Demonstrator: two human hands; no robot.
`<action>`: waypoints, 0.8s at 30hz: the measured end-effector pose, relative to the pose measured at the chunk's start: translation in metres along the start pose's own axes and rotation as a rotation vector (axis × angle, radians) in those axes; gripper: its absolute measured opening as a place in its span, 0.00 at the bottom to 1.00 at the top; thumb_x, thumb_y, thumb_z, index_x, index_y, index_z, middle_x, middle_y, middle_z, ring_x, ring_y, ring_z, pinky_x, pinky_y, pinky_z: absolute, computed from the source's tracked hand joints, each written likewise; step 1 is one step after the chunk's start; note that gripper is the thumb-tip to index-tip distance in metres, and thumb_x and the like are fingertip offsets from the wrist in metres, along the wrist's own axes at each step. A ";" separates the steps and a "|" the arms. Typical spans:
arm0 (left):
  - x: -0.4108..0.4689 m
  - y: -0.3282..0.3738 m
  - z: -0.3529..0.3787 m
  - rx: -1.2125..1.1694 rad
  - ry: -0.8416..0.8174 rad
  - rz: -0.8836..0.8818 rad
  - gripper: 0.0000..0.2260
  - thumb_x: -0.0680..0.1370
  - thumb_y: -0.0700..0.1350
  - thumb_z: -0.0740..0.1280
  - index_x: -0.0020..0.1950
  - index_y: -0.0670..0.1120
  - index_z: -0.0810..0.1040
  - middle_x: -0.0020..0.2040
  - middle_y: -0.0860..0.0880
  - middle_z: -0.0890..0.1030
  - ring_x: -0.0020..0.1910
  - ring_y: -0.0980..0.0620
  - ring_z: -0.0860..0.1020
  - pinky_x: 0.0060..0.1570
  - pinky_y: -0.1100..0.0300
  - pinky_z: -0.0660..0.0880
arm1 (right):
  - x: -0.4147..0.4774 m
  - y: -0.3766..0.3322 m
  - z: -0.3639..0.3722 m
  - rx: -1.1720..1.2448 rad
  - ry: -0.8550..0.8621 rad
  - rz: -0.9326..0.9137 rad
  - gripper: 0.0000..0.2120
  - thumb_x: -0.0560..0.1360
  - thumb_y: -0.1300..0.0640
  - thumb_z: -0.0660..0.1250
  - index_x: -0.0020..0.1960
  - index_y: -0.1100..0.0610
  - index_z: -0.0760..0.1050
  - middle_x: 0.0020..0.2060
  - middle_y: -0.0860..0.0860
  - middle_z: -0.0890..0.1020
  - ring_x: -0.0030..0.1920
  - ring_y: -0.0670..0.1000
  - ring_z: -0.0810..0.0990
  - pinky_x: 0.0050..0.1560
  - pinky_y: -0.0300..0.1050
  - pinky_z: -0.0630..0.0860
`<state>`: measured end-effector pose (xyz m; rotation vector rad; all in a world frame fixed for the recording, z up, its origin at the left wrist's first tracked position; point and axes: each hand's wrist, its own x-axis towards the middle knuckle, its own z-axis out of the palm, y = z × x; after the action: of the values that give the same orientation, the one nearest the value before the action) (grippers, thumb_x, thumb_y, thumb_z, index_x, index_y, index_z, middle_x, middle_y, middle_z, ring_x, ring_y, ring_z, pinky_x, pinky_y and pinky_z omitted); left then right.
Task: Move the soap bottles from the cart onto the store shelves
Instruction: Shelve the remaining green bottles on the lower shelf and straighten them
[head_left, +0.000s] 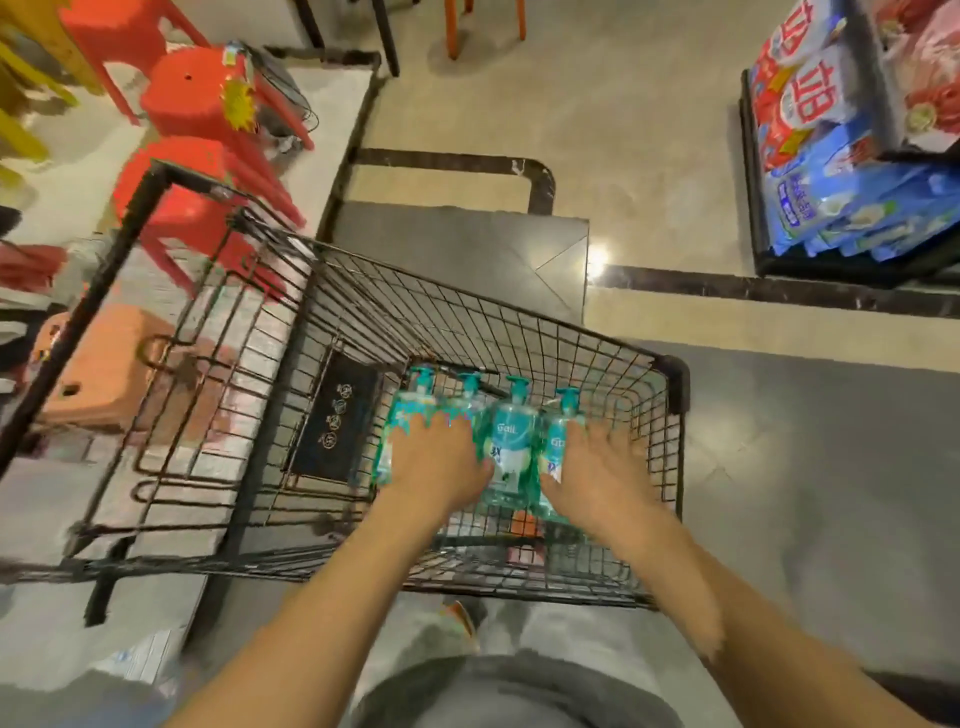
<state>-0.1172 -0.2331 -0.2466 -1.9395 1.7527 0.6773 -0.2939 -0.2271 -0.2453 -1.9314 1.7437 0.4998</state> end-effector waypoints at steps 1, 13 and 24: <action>0.010 0.006 0.006 0.012 -0.017 0.000 0.33 0.82 0.63 0.61 0.82 0.47 0.61 0.80 0.44 0.65 0.79 0.38 0.62 0.76 0.40 0.63 | 0.009 0.004 0.006 0.007 -0.016 0.002 0.32 0.80 0.41 0.63 0.76 0.58 0.63 0.72 0.60 0.70 0.71 0.63 0.69 0.70 0.62 0.69; 0.137 0.034 0.126 -0.438 -0.034 -0.093 0.25 0.82 0.55 0.68 0.75 0.44 0.70 0.71 0.42 0.72 0.70 0.40 0.72 0.64 0.44 0.75 | 0.116 0.035 0.112 0.194 -0.152 0.117 0.30 0.80 0.40 0.65 0.72 0.59 0.67 0.64 0.59 0.75 0.63 0.60 0.75 0.58 0.53 0.74; 0.205 0.041 0.221 -0.501 -0.025 -0.263 0.37 0.79 0.59 0.71 0.77 0.39 0.63 0.73 0.38 0.66 0.72 0.38 0.67 0.65 0.46 0.71 | 0.179 0.052 0.202 0.370 -0.099 0.405 0.45 0.75 0.37 0.71 0.74 0.69 0.61 0.67 0.65 0.70 0.68 0.64 0.66 0.68 0.54 0.67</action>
<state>-0.1566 -0.2616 -0.5468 -2.4161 1.3613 1.1143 -0.3134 -0.2596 -0.5178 -1.2870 2.0044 0.3677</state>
